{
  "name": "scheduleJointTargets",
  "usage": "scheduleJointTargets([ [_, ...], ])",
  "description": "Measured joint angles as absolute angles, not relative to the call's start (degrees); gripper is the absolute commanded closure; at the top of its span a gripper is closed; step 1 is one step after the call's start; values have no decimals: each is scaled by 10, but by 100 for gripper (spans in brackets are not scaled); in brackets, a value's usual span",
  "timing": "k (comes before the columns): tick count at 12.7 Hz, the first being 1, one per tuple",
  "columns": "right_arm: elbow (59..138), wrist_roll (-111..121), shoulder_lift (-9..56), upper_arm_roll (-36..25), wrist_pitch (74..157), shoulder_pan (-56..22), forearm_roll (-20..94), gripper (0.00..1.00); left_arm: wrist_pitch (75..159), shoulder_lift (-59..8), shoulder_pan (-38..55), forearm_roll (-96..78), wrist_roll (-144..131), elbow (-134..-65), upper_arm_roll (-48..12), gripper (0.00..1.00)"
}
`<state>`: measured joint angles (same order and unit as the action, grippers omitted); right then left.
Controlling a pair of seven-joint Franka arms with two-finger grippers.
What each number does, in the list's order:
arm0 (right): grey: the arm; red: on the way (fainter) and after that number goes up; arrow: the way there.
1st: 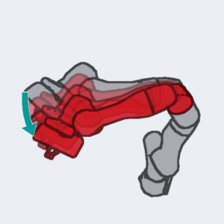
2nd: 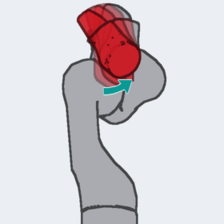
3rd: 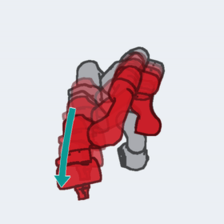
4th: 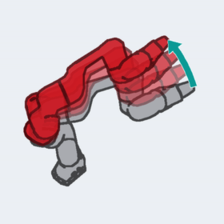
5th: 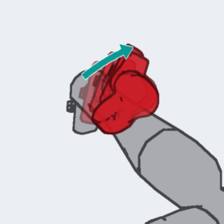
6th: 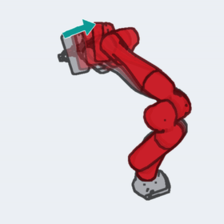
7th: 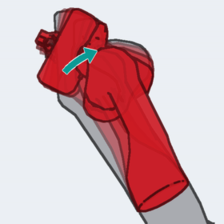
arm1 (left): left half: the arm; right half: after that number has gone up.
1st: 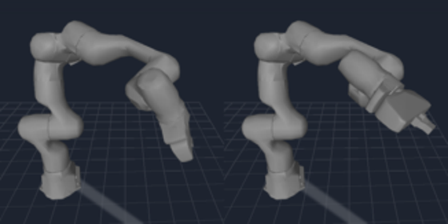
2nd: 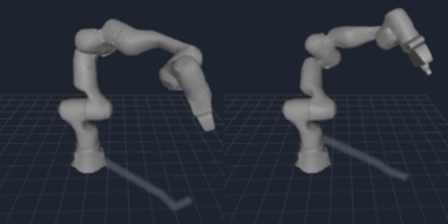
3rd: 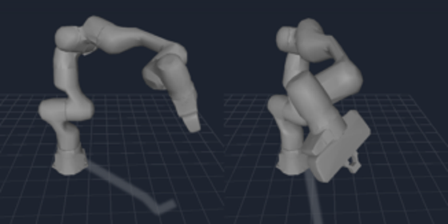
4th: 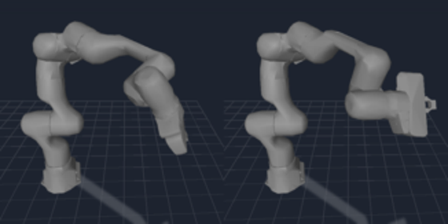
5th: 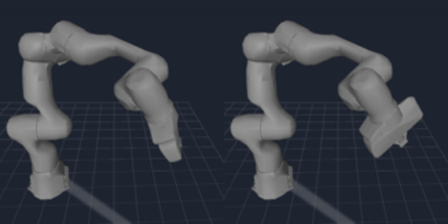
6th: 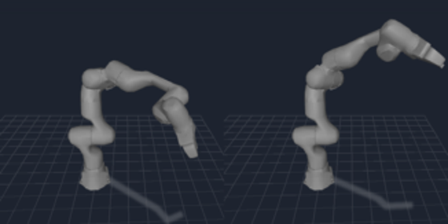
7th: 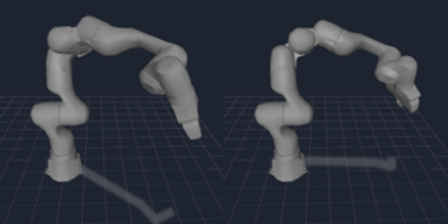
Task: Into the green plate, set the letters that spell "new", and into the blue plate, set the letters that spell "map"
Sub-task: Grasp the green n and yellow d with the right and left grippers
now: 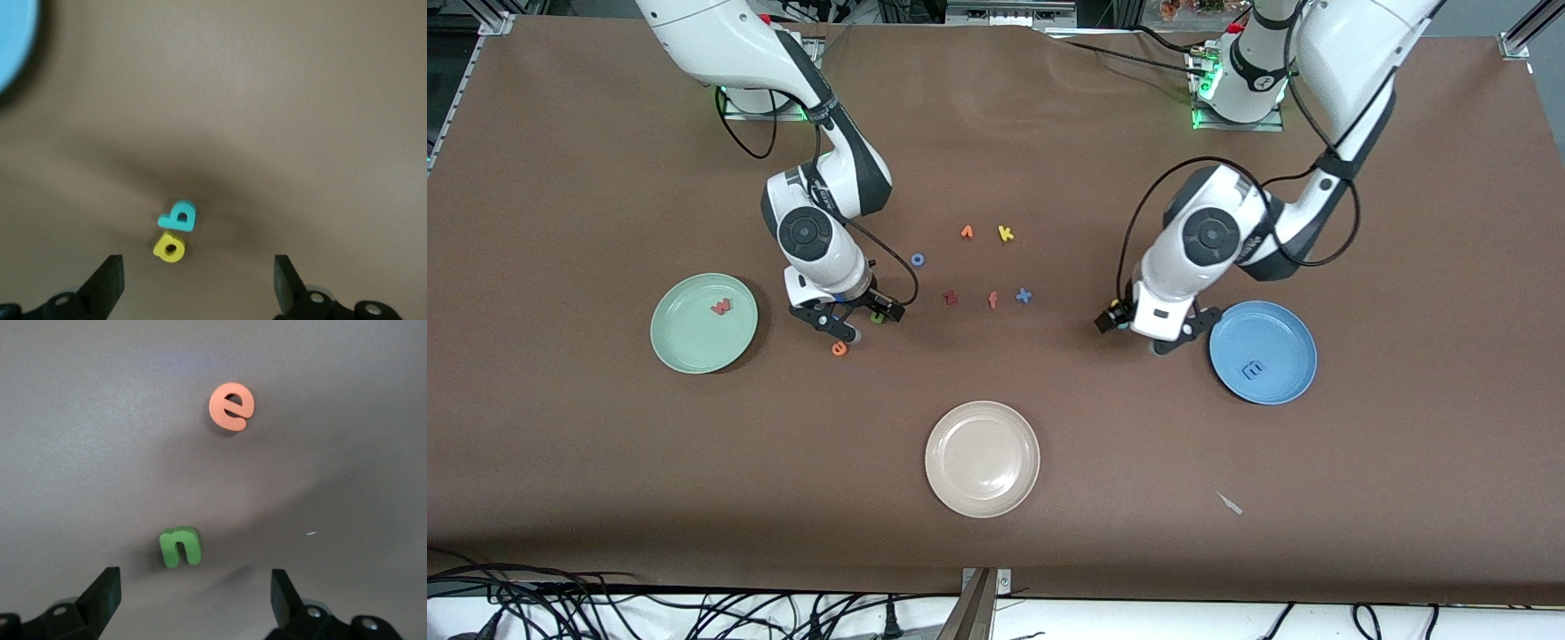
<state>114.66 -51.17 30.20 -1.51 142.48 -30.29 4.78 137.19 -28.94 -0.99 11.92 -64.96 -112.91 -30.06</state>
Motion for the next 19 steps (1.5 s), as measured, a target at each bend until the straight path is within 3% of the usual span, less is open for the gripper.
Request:
scheduleJointTargets([
  [3,1147,-512,312,-16,1437,-303,48,8,1424,-300,-9,172,-667,-1172,-298,3],
  [6,1147,-512,319,-13,1449,-303,48,25,1430,-319,-9,181,-669,-1179,-297,11],
  [9,1146,-512,320,-8,1452,-303,48,58,1433,-331,-9,182,-669,-1181,-297,15],
  [12,1145,-512,318,-8,1452,-303,48,88,1441,-339,-9,193,-671,-1181,-296,38],
  [13,1145,-512,317,-8,1452,-303,48,95,1442,-341,-9,194,-672,-1181,-295,41],
  [15,1145,-512,317,-8,1452,-303,48,100,1443,-343,-9,194,-672,-1181,-295,45],
  [19,1134,-512,317,-8,1442,-303,51,100,1443,-342,-9,194,-673,-1181,-295,71],
])
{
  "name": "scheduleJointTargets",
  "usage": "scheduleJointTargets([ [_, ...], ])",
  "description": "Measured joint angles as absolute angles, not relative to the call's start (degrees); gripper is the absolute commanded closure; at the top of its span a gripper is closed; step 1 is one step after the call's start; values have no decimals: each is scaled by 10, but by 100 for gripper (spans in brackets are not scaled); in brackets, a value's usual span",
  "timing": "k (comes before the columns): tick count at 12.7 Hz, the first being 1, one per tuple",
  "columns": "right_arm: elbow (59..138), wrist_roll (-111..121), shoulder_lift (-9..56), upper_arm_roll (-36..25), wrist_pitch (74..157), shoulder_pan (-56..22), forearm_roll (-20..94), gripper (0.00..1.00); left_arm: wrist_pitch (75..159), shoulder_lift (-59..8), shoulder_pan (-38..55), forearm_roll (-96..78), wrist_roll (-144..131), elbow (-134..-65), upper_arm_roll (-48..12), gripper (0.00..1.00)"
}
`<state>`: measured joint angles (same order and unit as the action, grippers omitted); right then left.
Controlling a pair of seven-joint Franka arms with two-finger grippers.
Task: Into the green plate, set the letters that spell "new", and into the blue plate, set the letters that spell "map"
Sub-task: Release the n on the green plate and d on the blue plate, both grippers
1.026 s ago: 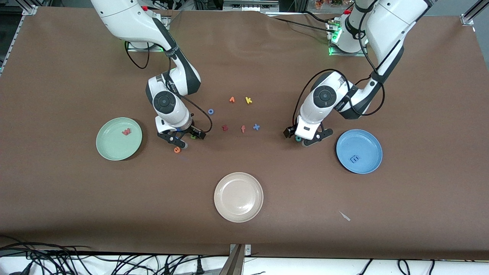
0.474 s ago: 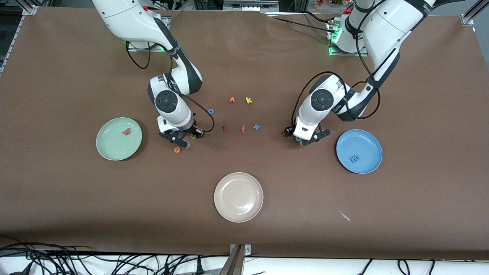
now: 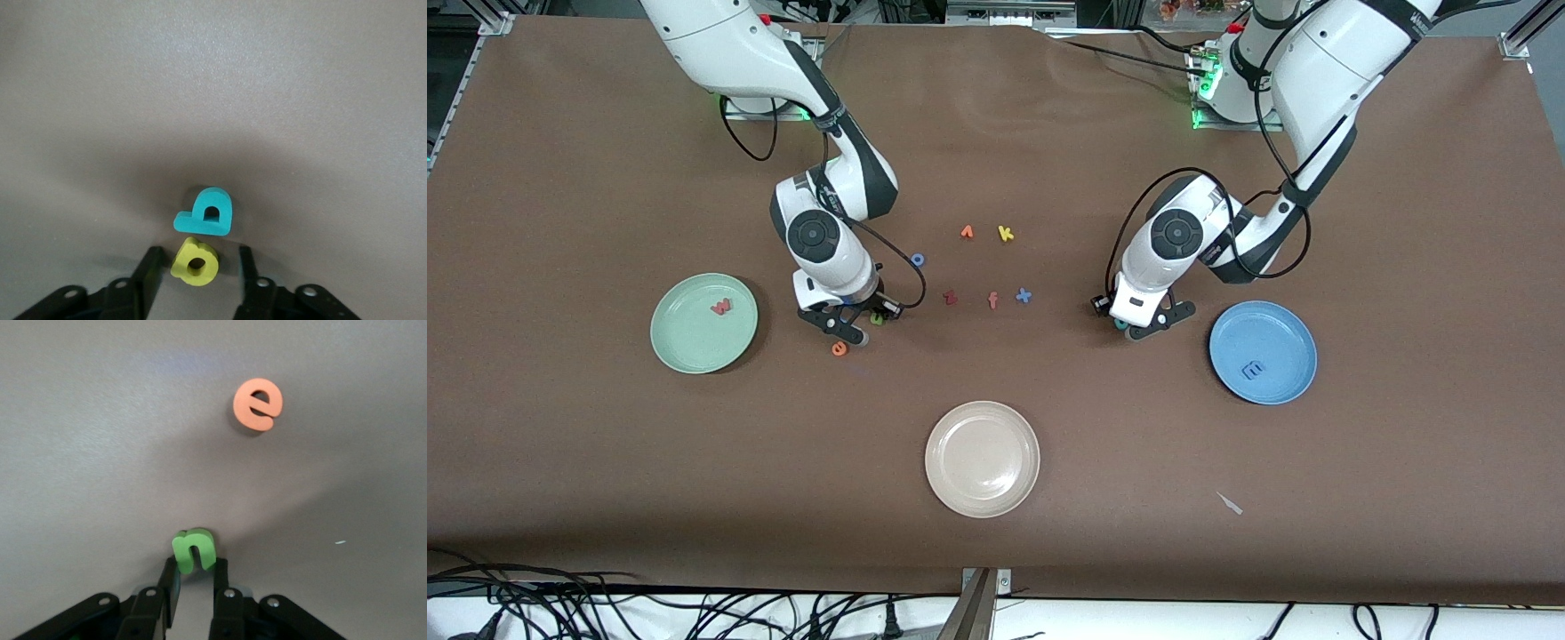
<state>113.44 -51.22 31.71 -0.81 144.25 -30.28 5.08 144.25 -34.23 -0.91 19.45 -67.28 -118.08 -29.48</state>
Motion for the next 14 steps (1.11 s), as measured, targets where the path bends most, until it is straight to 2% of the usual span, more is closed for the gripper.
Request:
scheduleJointTargets([
  [2,1095,-512,315,-12,1370,-302,52,100,1442,-341,-9,194,-673,-1181,-295,79],
  [4,1052,-507,303,-30,1290,-302,52,100,1442,-341,-10,195,-673,-1181,-295,80],
  [7,1038,-418,278,-86,1207,-300,52,100,1442,-341,-10,195,-673,-1180,-295,80],
  [11,1038,-284,272,-167,1155,-296,52,100,1421,-322,-17,195,-673,-1162,-295,79],
  [14,1045,-195,279,-206,1141,-278,52,100,1358,-276,-32,195,-674,-1140,-295,79],
])
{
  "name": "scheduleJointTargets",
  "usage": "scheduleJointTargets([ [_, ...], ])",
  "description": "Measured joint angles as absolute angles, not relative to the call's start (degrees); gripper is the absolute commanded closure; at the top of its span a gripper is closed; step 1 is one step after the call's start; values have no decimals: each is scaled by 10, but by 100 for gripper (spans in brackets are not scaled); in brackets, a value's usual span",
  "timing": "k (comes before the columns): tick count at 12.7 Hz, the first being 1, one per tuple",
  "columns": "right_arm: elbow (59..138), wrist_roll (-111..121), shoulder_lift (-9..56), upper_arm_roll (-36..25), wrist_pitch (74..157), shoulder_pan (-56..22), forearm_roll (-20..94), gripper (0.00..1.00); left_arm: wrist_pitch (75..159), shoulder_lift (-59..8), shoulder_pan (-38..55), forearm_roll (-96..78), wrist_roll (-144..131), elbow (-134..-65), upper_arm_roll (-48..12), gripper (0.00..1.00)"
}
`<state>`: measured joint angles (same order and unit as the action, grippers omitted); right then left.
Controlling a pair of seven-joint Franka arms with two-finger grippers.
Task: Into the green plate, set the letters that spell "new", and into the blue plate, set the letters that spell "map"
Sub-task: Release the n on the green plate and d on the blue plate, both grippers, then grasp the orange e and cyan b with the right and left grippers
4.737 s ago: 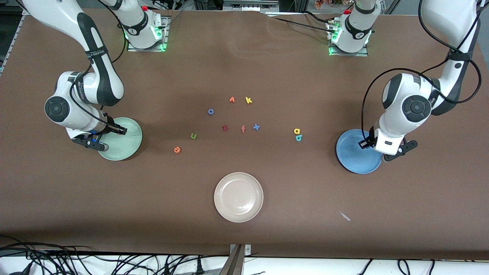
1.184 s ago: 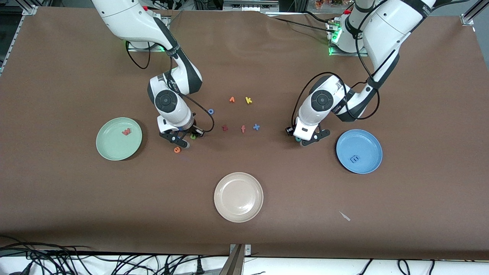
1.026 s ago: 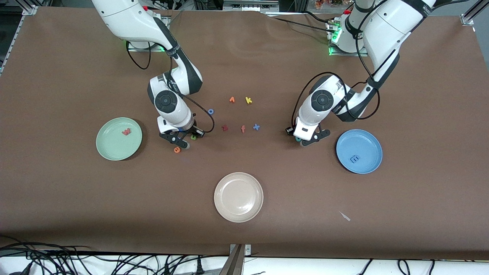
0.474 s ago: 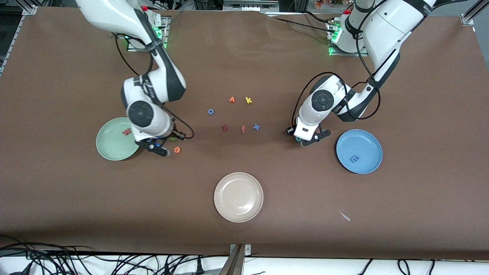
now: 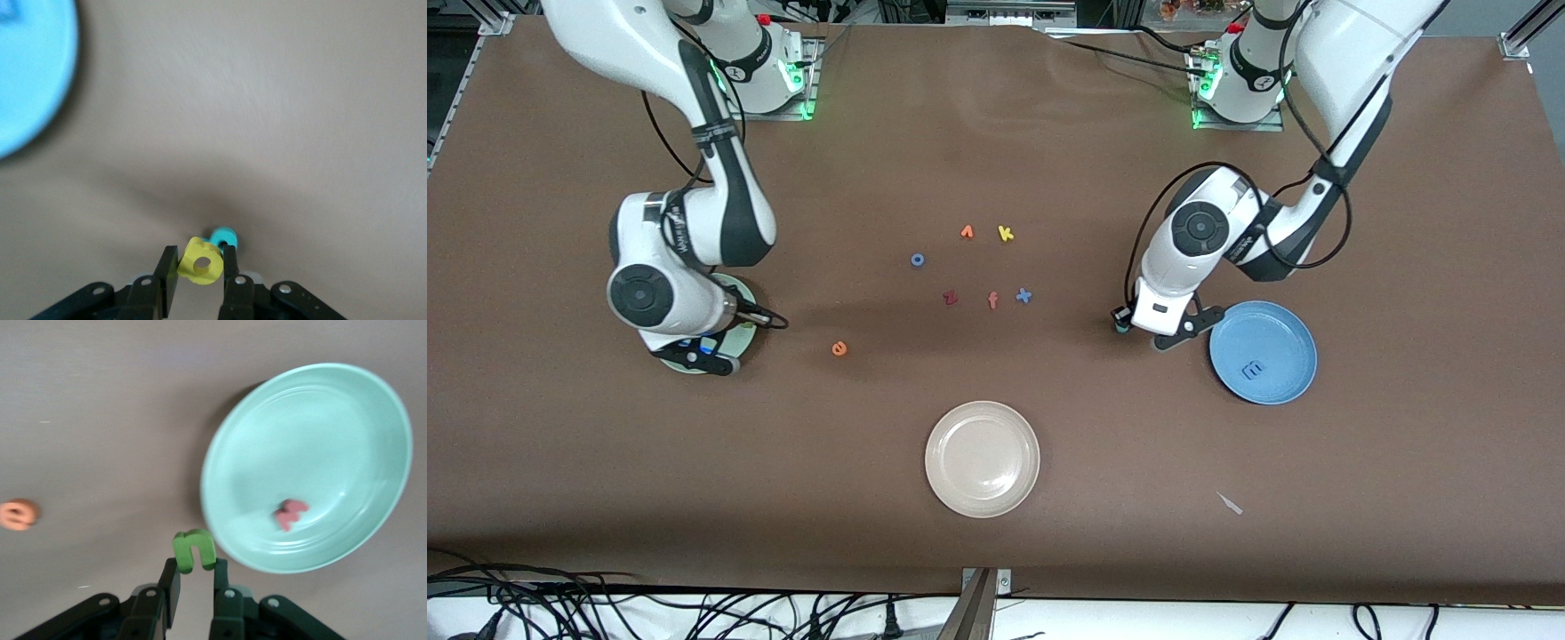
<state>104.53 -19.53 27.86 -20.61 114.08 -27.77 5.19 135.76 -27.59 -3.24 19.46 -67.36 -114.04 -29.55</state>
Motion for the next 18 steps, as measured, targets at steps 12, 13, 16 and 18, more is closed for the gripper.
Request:
scheduleJointTargets([
  [12,1025,-154,300,-183,1145,-234,80,0,1318,-278,-217,196,-437,-1139,-289,65],
  [13,1021,-162,300,-173,1151,-236,100,0,1319,-286,-224,203,-426,-1139,-287,44],
  [16,1021,-178,305,-158,1197,-250,139,0,1325,-307,-228,218,-421,-1136,-284,0],
  [18,1022,-217,316,-156,1237,-272,146,0,1325,-308,-227,218,-421,-1133,-285,0],
])
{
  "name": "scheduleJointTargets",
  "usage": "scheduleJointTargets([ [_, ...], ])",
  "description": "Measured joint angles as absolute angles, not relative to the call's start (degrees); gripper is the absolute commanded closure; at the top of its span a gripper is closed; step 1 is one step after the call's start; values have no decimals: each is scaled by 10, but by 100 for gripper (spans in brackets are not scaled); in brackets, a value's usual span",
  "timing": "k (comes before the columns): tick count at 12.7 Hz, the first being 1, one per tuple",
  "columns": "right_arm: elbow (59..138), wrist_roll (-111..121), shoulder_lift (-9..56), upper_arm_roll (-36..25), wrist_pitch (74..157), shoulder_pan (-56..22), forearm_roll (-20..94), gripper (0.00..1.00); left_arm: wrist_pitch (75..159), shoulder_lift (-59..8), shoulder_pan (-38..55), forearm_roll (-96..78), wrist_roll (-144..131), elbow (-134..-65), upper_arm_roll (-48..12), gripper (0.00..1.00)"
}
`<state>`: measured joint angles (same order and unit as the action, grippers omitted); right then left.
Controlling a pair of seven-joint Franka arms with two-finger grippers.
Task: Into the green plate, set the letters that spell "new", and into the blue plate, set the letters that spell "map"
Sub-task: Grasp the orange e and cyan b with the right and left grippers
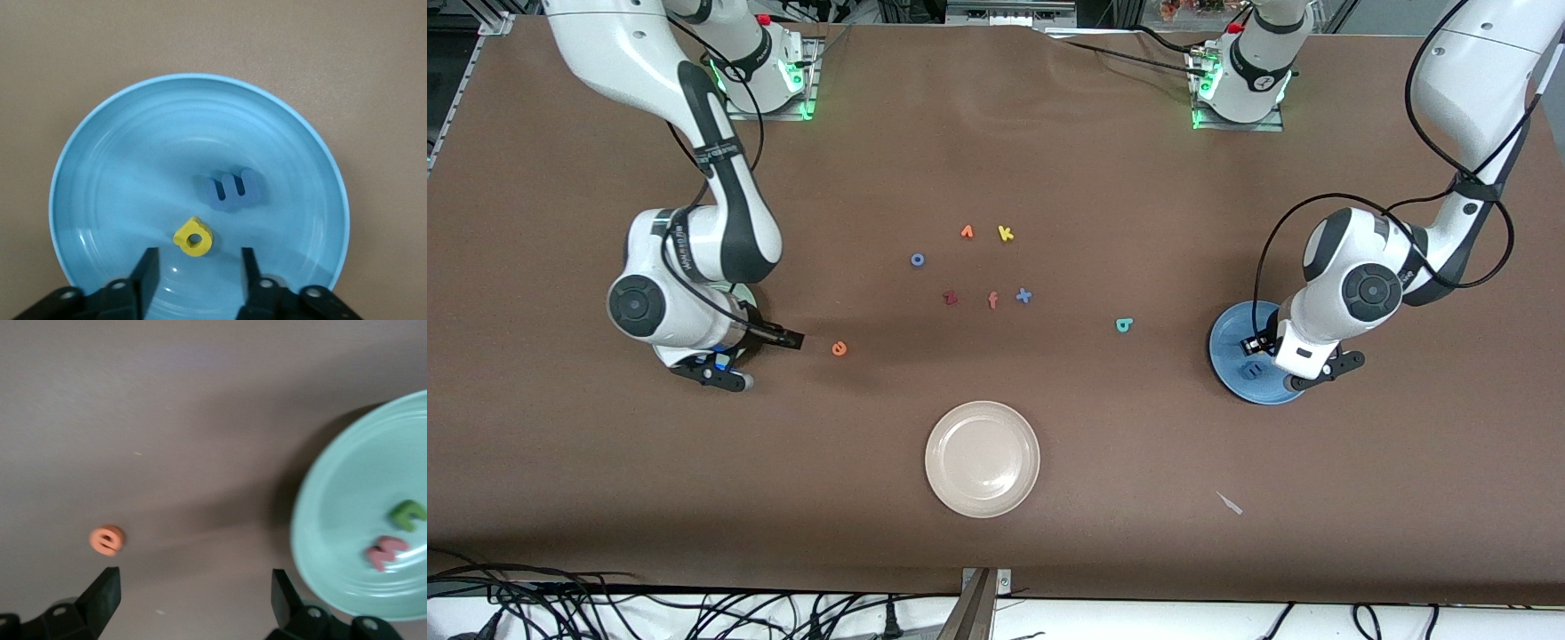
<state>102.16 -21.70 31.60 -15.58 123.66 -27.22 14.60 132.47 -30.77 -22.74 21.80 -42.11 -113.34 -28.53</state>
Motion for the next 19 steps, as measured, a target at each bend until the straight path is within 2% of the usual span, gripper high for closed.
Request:
scheduleJointTargets([
  [2,1022,-264,332,-155,1275,-303,147,0,1325,-307,-226,218,-431,-1127,-293,0],
  [4,1022,-289,348,-154,1303,-323,149,0,1325,-305,-225,218,-487,-1121,-326,0],
  [7,1022,-292,364,-150,1319,-326,166,1,1324,-303,-209,218,-593,-1120,-381,0],
  [9,1022,-292,374,-148,1337,-326,174,5,1325,-304,-175,218,-653,-1118,-387,0],
  [12,1022,-292,385,-139,1347,-326,177,19,1326,-321,-123,218,-699,-1096,-385,0],
  [18,1022,-292,388,-137,1351,-326,180,67,1354,-393,-101,277,-718,-1086,-379,0],
  [19,1022,-292,387,-138,1351,-325,183,72,1360,-402,-101,287,-726,-1086,-378,0],
])
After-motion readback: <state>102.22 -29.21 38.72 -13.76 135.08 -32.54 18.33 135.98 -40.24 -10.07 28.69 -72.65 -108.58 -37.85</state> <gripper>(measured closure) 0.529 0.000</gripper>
